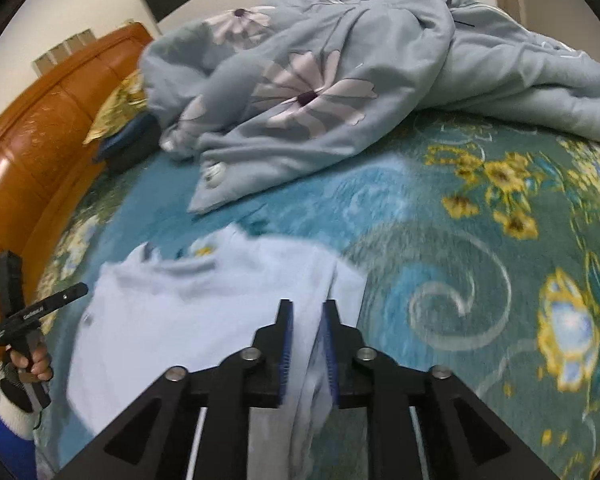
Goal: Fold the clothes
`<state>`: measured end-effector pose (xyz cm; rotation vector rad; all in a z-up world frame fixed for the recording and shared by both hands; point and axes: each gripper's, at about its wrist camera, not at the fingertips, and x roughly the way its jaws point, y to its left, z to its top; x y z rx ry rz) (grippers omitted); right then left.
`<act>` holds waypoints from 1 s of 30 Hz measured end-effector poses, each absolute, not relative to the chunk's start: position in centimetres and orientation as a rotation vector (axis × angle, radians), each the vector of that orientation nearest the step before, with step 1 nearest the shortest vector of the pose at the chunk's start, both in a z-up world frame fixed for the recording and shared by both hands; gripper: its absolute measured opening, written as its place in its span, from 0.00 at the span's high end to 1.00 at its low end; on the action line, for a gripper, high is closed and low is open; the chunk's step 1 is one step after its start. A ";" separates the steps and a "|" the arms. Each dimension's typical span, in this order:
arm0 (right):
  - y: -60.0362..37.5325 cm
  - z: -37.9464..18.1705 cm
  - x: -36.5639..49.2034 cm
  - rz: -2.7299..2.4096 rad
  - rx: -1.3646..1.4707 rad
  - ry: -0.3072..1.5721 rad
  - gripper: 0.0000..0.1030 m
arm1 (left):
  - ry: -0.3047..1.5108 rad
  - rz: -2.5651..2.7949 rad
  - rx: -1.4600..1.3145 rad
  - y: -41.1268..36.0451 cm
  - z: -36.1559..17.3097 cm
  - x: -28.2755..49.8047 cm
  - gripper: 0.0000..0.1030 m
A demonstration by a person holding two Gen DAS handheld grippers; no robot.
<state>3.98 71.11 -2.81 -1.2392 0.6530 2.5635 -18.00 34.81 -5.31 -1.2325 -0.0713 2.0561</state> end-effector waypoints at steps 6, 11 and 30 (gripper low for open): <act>67.9 -4.5 13.1 2.604 -1.317 0.860 0.67 | -0.085 2.007 -1.237 28.3 -6.6 -11.8 0.60; 66.8 -6.6 16.8 2.549 -1.332 1.026 0.64 | -0.205 1.950 -1.332 25.6 -9.3 -9.7 0.57; 66.7 -7.7 16.1 2.502 -1.090 1.370 0.79 | -0.666 1.902 -1.372 27.8 -11.1 -9.7 0.84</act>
